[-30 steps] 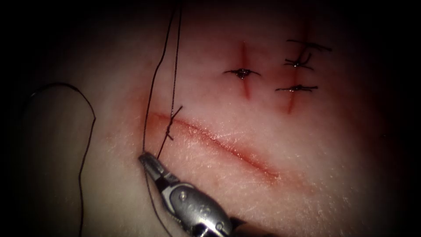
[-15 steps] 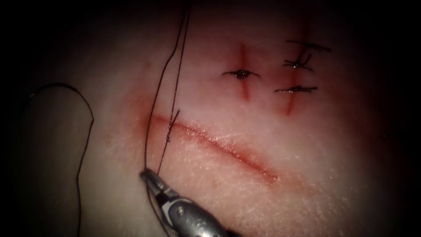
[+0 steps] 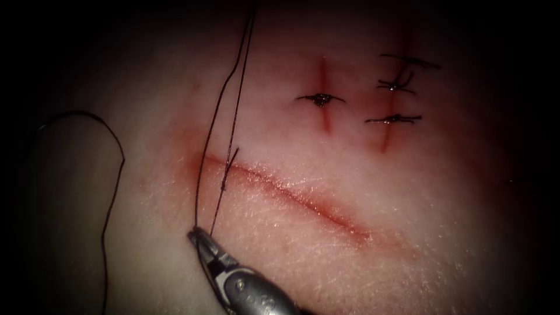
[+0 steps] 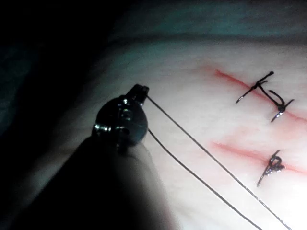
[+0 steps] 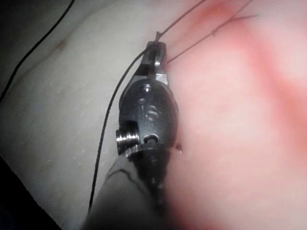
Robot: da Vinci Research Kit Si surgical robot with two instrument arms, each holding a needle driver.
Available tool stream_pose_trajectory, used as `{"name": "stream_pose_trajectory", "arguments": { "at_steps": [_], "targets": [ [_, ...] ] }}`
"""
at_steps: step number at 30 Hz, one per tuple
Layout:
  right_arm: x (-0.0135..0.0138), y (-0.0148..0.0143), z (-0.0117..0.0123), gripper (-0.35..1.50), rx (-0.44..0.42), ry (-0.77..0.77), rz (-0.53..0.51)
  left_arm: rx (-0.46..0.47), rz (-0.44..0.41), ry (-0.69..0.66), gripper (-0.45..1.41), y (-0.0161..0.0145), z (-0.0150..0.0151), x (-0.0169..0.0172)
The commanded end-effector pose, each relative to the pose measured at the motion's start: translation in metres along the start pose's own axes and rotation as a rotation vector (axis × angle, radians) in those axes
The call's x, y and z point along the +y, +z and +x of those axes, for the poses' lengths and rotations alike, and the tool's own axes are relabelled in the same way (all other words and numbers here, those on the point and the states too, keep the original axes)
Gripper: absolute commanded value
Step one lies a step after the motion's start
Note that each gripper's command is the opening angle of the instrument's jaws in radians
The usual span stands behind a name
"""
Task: Wound Closure
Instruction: Tension the knot by pulling the left jaws up and the right jaws down, then loop the suture a single time around the right suture tool clockwise.
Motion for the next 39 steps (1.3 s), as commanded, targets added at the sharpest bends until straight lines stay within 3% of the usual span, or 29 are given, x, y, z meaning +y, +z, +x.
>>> {"name": "stream_pose_trajectory", "arguments": {
  "at_steps": [1, 7, 9, 10, 11, 12, 16, 21, 25, 29, 31, 32, 36, 38, 39],
  "targets": [
    [-0.0012, 0.0004, -0.0008, -0.35, -0.01, 0.012, 0.005, 0.002, 0.003, 0.002, -0.45, 0.0008, -0.0001, -0.0005],
    [-0.0014, 0.0004, -0.0012, -0.35, -0.008, 0.014, 0.004, 0.006, 0.005, 0.009, -0.45, 0.0008, -0.0004, -0.0004],
    [-0.0011, 0.0005, -0.0006, -0.35, 0.03, 0.022, 0.011, 0.013, -0.004, 0.003, -0.45, 0.0003, -0.0006, 0.0006],
    [-0.0008, 0.0006, -0.0001, 0.02, 0.051, 0.01, 0.023, 0.013, -0.013, -0.012, -0.45, 0.0, -0.0006, 0.0011],
    [-0.0005, 0.0007, 0.0004, 0.52, 0.058, 0.009, 0.026, 0.004, -0.027, -0.02, -0.45, -0.0004, -0.0007, 0.0017],
    [-0.0003, 0.0008, 0.0008, 0.88, 0.059, 0.013, 0.027, -0.006, -0.041, -0.028, -0.45, -0.0009, -0.0007, 0.0024],
    [0.0006, 0.0005, 0.0026, 1.28, 0.074, 0.029, 0.068, -0.046, -0.117, -0.065, -0.45, -0.0046, -0.0003, 0.0065],
    [-0.0003, -0.0001, 0.0028, 1.36, 0.082, 0.024, 0.126, -0.073, -0.15, -0.074, -0.45, -0.0083, 0.0005, 0.0095],
    [-0.0028, -0.0014, 0.0029, 1.38, 0.086, 0.012, 0.193, -0.119, -0.172, -0.077, -0.45, -0.0125, 0.0015, 0.0129],
    [-0.0036, -0.0033, 0.0044, 1.11, 0.075, 0.051, 0.258, -0.155, -0.186, -0.059, -0.45, -0.0162, 0.0023, 0.0163],
    [-0.0031, -0.0041, 0.0055, 1.08, 0.069, 0.066, 0.284, -0.161, -0.186, -0.058, -0.45, -0.0179, 0.0026, 0.0178],
    [-0.0018, -0.0049, 0.0069, 1.03, 0.056, 0.092, 0.309, -0.172, -0.186, -0.049, -0.45, -0.0195, 0.0028, 0.0193],
    [0.0018, -0.006, 0.0093, 0.83, 0.06, 0.107, 0.338, -0.193, -0.182, -0.035, -0.45, -0.0211, 0.0027, 0.0215],
    [0.0039, -0.0064, 0.0101, 1.06, 0.058, 0.048, 0.34, -0.203, -0.185, -0.028, -0.45, -0.0216, 0.0026, 0.0223],
    [0.0054, -0.0066, 0.0103, 1.4, 0.027, -0.004, 0.347, -0.206, -0.185, -0.024, -0.45, -0.0219, 0.0024, 0.0227]
  ]
}}
